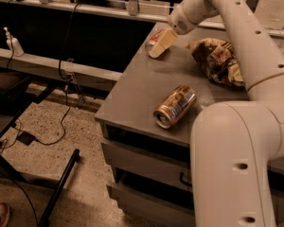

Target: Pick coke can

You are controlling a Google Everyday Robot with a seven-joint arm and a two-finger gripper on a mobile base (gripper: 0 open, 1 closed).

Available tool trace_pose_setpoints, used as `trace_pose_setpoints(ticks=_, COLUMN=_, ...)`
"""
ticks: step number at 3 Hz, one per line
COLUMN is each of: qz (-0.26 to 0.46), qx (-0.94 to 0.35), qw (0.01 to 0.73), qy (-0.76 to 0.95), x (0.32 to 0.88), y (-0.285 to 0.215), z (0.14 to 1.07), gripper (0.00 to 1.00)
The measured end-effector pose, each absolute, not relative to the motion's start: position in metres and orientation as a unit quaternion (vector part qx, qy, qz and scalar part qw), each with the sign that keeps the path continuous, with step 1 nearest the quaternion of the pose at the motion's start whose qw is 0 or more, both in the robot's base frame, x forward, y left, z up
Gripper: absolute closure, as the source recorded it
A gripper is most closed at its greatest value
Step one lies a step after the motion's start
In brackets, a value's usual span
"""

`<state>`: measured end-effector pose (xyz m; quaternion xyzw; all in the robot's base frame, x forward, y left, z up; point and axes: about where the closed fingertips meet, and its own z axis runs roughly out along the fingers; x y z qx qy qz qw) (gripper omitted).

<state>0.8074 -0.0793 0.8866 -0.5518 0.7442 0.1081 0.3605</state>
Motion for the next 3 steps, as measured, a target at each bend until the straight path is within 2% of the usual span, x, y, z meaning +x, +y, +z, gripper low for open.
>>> trace_pose_setpoints(ticks=3, qz=0.127, qx=-0.520, qw=0.329, qy=0.778, x=0.818, y=-0.076, z=0.858, gripper=0.03)
